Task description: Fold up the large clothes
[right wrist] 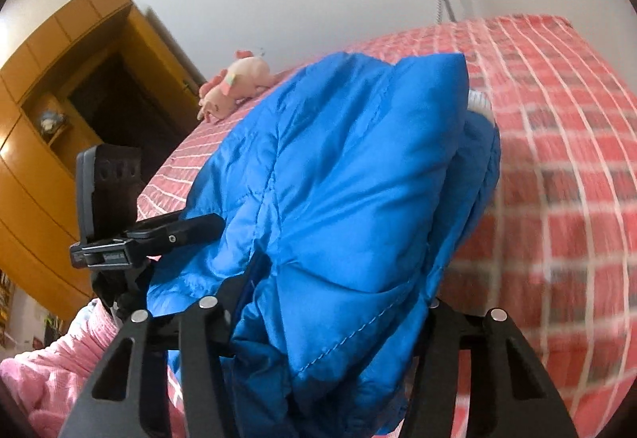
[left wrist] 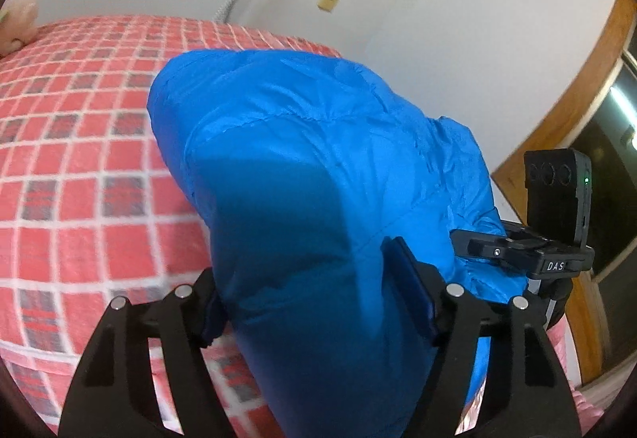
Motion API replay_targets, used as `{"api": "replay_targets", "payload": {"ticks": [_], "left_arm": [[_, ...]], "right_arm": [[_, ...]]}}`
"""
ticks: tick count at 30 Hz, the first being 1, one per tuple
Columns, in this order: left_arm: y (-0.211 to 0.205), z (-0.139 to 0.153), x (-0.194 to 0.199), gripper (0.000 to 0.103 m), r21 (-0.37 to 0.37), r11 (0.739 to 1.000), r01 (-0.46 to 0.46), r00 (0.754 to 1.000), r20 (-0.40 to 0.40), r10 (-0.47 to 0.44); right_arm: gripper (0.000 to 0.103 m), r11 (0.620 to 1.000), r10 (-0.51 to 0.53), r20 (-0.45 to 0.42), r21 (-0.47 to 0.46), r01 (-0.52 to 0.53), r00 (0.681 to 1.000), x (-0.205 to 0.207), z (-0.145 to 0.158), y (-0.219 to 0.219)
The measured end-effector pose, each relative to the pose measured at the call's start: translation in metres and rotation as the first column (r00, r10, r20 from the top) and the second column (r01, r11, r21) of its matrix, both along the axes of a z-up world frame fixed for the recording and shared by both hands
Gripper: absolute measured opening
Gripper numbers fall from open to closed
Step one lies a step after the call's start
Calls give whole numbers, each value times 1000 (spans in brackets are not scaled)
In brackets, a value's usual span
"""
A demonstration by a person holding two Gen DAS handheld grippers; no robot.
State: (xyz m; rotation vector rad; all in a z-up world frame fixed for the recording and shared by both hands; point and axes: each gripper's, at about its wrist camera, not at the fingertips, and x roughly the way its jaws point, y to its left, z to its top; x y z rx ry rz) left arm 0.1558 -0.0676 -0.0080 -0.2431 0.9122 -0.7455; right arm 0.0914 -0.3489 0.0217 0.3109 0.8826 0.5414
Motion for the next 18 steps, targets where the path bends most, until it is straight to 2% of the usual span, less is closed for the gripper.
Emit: {"api": "replay_targets", "payload": {"ticks": [5, 9, 12, 14, 16, 18], "left_arm": [[40, 20, 21, 70, -8, 995, -99, 994, 48, 99], [67, 22, 46, 70, 1, 987, -161, 986, 54, 161], [85, 10, 68, 69, 32, 981, -190, 981, 53, 188], [89, -8, 83, 69, 80, 977, -199, 980, 17, 198], [92, -27, 90, 72, 99, 976, -196, 980, -15, 199], [92, -35, 95, 75, 108, 976, -189, 982, -8, 191]], "right_arm": [[51, 997, 70, 30, 32, -71, 997, 48, 14, 31], [51, 994, 112, 24, 1, -112, 993, 91, 17, 64], [51, 993, 120, -10, -13, -120, 993, 112, 1, 77], [51, 993, 118, -48, -22, -119, 992, 121, -16, 82], [54, 993, 111, -81, -32, -114, 991, 127, -35, 85], [55, 993, 111, -86, -20, -114, 990, 128, -41, 83]]}}
